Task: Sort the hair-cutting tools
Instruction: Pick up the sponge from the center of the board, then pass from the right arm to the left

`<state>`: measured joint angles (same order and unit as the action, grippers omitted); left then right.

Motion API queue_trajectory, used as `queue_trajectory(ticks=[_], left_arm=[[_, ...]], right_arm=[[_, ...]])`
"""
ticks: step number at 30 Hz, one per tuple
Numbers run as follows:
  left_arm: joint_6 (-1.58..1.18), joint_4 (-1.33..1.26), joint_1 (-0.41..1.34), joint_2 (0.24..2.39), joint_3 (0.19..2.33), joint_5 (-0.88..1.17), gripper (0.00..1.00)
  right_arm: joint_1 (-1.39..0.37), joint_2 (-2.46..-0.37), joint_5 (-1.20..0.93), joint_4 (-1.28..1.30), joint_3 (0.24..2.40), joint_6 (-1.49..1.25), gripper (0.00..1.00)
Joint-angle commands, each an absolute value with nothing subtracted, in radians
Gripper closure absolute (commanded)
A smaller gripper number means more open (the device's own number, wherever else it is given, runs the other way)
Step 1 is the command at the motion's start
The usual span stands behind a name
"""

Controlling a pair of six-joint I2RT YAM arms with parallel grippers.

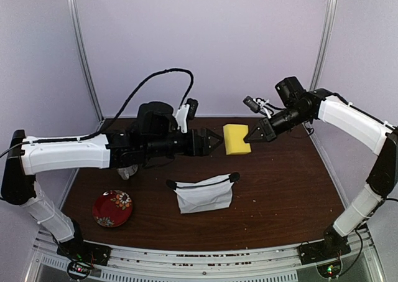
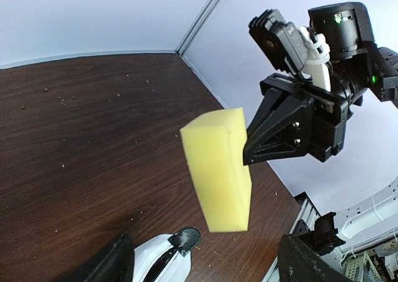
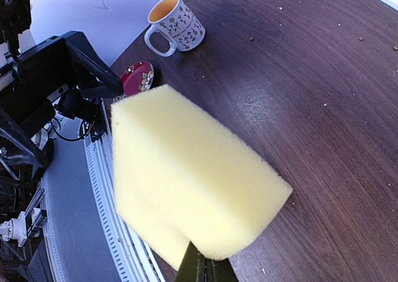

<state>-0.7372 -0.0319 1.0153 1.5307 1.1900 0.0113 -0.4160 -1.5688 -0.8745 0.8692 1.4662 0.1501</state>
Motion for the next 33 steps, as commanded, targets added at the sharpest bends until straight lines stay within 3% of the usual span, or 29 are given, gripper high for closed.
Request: queue_trajectory(ticks=[1, 7, 21, 33], left_arm=[[-0.745, -0.087, 1.027, 1.582, 1.243, 0.027, 0.17], [-0.792, -0.072, 1.028, 1.64, 1.28, 0.036, 0.18], [-0.838, -0.333, 1.026, 1.699, 1.228, 0.142, 0.28], [-0.848, -0.358, 1.026, 1.719, 1.232, 0.164, 0.48]], right_arm=[[-0.476, -1.537, -0.832, 0.811, 1.504, 0.099, 1.0], [-0.531, -1.518, -0.823, 0.805, 1.495, 0.096, 1.0], [-0.546, -1.464, -0.903, 0.671, 1.392, -0.011, 1.0], [-0.546, -1.445, -0.904, 0.657, 1.368, -0.015, 1.0]])
